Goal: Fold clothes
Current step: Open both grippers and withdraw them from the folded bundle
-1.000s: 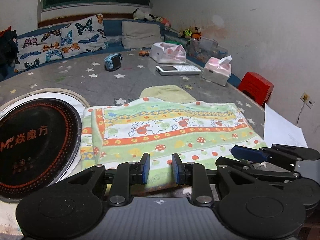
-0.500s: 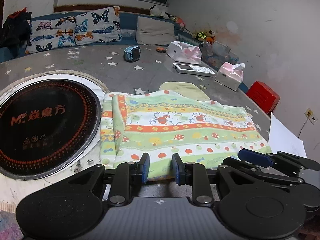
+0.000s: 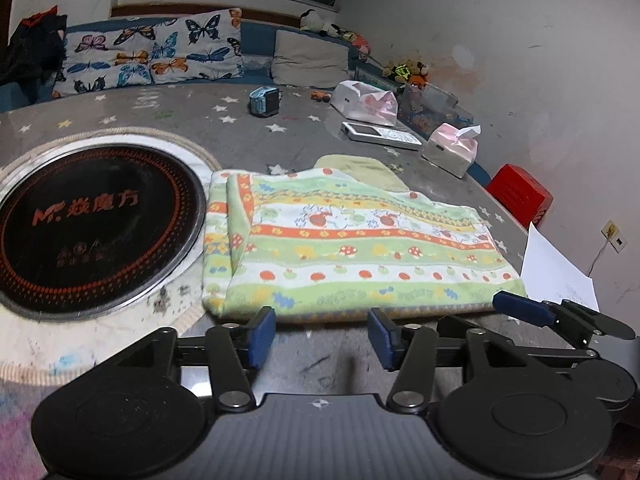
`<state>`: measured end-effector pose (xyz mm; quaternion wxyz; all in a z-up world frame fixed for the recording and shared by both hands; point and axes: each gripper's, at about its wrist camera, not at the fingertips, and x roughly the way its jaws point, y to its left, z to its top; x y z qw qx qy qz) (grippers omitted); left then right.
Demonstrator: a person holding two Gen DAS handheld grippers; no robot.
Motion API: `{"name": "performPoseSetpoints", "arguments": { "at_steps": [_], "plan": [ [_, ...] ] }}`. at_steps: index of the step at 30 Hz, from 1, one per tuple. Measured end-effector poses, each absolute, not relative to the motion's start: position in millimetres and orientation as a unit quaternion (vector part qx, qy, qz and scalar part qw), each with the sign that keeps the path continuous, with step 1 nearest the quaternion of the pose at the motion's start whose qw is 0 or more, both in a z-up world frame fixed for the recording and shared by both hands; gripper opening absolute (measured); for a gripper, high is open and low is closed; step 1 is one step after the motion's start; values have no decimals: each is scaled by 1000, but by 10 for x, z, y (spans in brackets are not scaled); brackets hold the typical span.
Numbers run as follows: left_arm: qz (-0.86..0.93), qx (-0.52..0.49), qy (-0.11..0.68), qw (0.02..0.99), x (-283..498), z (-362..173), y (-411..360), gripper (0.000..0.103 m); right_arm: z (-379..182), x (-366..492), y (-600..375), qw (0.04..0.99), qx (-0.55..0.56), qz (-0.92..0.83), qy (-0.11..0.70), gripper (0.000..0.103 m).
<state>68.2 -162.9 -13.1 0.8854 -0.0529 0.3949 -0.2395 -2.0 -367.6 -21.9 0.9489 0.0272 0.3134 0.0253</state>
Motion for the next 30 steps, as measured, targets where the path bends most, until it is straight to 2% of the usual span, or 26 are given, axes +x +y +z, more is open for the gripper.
{"name": "performPoseSetpoints", "arguments": {
  "at_steps": [2,14,26,30],
  "plan": [
    [-238,-54,396,885,652,-142,-1595,58,-218,-47,-3660,949,29,22,313,83],
    [-229,-52,392,890,478,-144,-1440,87,-223,-179,-3525,951,27,9,307,103],
    [-227,-35,377,897,308,-115,-1403,102,-191,-313,-3434,955,9,-14,296,103],
    [-227,-35,375,898,267,-105,-1401,103,-190,-357,-3423,954,11,-13,299,103]
  ]
}}
